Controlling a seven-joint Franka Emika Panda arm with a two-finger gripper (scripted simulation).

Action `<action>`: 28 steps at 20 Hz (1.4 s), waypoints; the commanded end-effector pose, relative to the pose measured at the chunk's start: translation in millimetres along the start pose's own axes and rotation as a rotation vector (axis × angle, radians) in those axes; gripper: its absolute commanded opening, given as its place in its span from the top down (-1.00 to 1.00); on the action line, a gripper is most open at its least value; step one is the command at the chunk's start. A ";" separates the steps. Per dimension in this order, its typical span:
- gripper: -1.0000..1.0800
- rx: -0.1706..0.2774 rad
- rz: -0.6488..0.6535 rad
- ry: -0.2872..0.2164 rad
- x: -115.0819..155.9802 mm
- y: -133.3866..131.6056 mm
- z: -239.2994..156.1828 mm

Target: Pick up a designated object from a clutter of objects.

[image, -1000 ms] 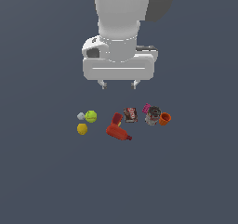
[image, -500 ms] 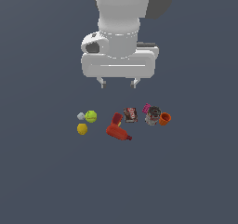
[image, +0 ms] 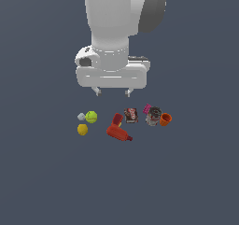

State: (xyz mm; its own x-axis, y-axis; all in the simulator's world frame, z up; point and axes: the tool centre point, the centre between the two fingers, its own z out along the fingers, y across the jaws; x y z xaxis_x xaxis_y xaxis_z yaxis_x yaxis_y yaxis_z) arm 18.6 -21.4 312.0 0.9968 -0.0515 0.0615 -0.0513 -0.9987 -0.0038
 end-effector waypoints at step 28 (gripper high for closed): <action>-0.92 -0.014 0.337 -0.060 -20.0 174.2 231.8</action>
State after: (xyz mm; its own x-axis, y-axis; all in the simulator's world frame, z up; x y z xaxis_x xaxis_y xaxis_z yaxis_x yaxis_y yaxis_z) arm 4.5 -192.4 81.2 0.9267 -0.3759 -0.0008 -0.3759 -0.9267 -0.0008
